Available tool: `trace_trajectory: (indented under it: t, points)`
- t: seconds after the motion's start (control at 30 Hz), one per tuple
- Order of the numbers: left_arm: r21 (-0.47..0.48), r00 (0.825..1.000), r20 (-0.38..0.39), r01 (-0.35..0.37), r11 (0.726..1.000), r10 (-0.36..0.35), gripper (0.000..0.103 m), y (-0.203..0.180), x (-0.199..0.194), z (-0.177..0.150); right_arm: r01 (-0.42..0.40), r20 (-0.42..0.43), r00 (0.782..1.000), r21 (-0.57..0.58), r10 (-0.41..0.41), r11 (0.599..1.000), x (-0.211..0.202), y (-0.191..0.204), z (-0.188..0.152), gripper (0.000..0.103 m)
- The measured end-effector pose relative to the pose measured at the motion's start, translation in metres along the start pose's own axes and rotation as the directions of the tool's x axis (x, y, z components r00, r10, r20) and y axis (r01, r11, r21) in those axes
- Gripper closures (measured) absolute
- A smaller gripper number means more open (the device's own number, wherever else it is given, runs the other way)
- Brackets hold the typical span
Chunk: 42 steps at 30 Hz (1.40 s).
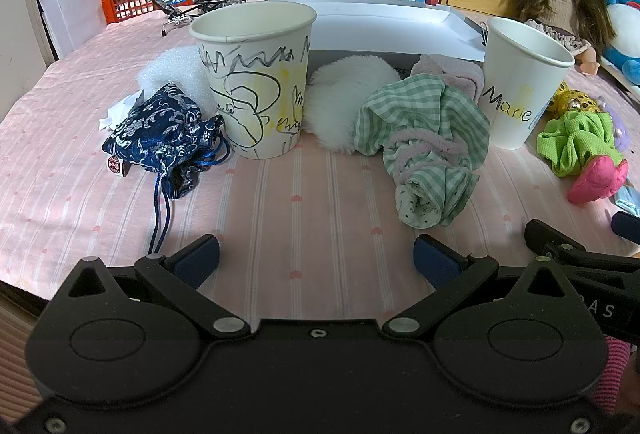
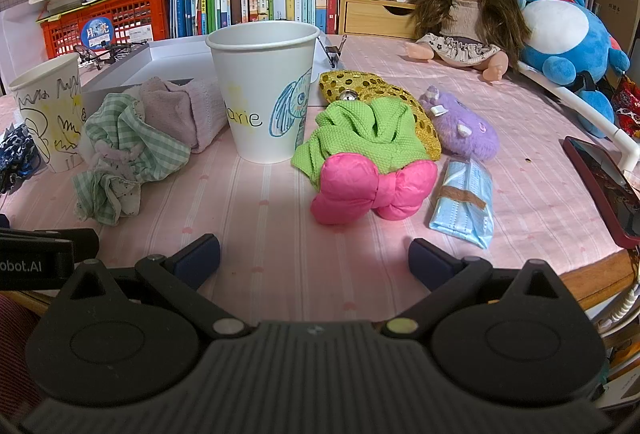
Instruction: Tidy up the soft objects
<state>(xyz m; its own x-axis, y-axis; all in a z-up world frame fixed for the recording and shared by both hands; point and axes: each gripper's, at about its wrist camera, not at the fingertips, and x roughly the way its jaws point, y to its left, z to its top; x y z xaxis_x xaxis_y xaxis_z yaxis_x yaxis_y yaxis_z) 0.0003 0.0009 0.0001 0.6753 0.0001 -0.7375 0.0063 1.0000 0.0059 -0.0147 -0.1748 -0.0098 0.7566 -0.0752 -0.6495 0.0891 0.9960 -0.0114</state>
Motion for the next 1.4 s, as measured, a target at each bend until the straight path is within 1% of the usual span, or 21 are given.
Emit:
trace_trajectory:
  t: [1.27, 1.4]
  points:
    - [0.001, 1.0, 0.001, 0.0, 1.0, 0.0, 0.0, 0.0002, -0.0007, 0.0004, 0.001, 0.001, 1.0, 0.0, -0.001, 1.0, -0.0009, 0.0006, 0.0004, 0.0]
    - [0.011, 1.0, 0.02, 0.009, 1.0, -0.01, 0.0, 0.0003, -0.0013, -0.0007, 0.005, 0.013, 1.0, -0.007, -0.004, 1.0, -0.0028, 0.0018, -0.0027, 0.0]
